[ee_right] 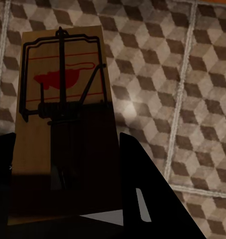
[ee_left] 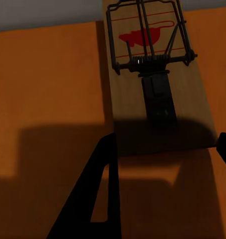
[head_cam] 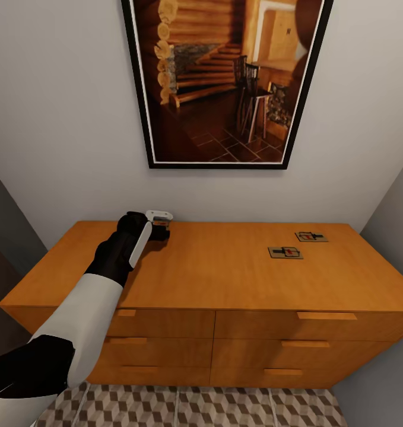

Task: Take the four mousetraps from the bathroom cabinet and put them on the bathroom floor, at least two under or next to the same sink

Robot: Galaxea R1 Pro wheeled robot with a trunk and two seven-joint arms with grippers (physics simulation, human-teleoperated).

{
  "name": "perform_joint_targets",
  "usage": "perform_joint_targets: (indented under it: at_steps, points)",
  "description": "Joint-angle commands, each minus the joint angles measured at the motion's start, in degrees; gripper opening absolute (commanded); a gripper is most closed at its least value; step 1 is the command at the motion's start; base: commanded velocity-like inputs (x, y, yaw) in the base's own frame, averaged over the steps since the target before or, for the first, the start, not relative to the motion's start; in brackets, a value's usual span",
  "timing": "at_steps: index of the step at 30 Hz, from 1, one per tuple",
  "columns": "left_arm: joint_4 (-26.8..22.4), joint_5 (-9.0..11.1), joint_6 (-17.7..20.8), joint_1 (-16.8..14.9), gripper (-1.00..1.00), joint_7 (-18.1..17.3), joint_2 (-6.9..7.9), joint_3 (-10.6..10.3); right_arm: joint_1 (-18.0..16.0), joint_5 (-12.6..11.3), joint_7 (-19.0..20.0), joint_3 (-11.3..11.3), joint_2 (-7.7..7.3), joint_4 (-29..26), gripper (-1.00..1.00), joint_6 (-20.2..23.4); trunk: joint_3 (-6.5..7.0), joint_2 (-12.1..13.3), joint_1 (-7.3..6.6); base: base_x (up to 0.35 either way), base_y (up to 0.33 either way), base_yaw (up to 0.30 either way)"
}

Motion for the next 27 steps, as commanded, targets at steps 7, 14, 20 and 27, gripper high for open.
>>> perform_joint_targets:
  at_steps: [7, 14, 20, 27]
  points:
    - [-0.1, 0.5, 0.2, 0.0, -1.00, 0.5, 0.08, -0.1, -0.1, 0.3, -0.2, 0.1, -0.05, 0.0, -1.00, -0.2, -0.05, 0.0, 0.00, 0.000, 0.000, 0.000]
    - [0.0, 0.5, 0.2, 0.0, -1.00, 0.5, 0.07, -0.1, 0.0, 0.3, -0.2, 0.1, -0.08, 0.0, -1.00, -0.2, -0.05, 0.0, 0.00, -0.131, 0.000, 0.000]
    - [0.0, 0.5, 0.2, 0.0, -1.00, 0.5, 0.06, -0.1, 0.0, 0.3, -0.2, 0.1, -0.08, 0.0, -1.00, -0.2, -0.05, 0.0, 0.00, -0.320, 0.000, 0.000]
    - [0.1, 0.6, 0.2, 0.0, -1.00, 0.5, 0.08, -0.1, 0.0, 0.3, -0.2, 0.1, -0.08, 0.0, -1.00, -0.2, -0.05, 0.0, 0.00, -0.331, 0.000, 0.000]
